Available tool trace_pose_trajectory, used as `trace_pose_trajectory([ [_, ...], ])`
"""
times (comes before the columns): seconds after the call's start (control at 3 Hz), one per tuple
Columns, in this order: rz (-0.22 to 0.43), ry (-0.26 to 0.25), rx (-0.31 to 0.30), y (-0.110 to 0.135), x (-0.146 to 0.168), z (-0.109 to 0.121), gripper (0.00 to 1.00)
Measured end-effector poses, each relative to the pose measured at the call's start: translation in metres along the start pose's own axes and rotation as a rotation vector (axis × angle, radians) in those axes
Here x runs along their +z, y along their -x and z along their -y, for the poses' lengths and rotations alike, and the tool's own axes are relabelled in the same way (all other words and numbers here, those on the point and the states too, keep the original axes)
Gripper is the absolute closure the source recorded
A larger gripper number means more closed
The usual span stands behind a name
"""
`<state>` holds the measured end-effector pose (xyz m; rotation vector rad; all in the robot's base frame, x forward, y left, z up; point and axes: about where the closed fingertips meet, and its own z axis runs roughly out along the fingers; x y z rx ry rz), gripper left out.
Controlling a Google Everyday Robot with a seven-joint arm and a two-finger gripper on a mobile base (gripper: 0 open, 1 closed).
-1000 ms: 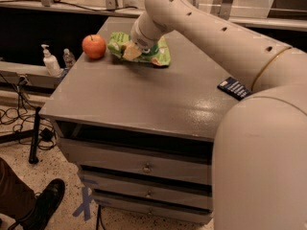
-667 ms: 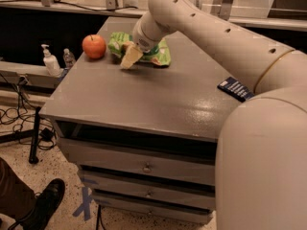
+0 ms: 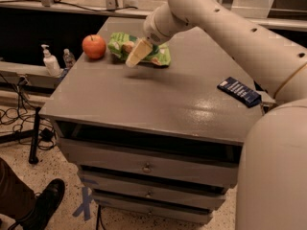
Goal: Move green rice chip bag near apple
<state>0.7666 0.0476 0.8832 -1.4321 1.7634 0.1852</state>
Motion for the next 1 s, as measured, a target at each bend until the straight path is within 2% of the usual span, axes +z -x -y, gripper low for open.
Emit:
trace_pose_trajectory([
  [0.33, 0.072, -0.004, 0.034, -0.012, -0.040, 0.014, 0.00],
  [0.67, 0.124, -0.037, 0.052, -0.036, -0.100, 0.036, 0.00],
  [1.0, 0.130, -0.049, 0.055, -0.041, -0.112, 0.041, 0.00],
])
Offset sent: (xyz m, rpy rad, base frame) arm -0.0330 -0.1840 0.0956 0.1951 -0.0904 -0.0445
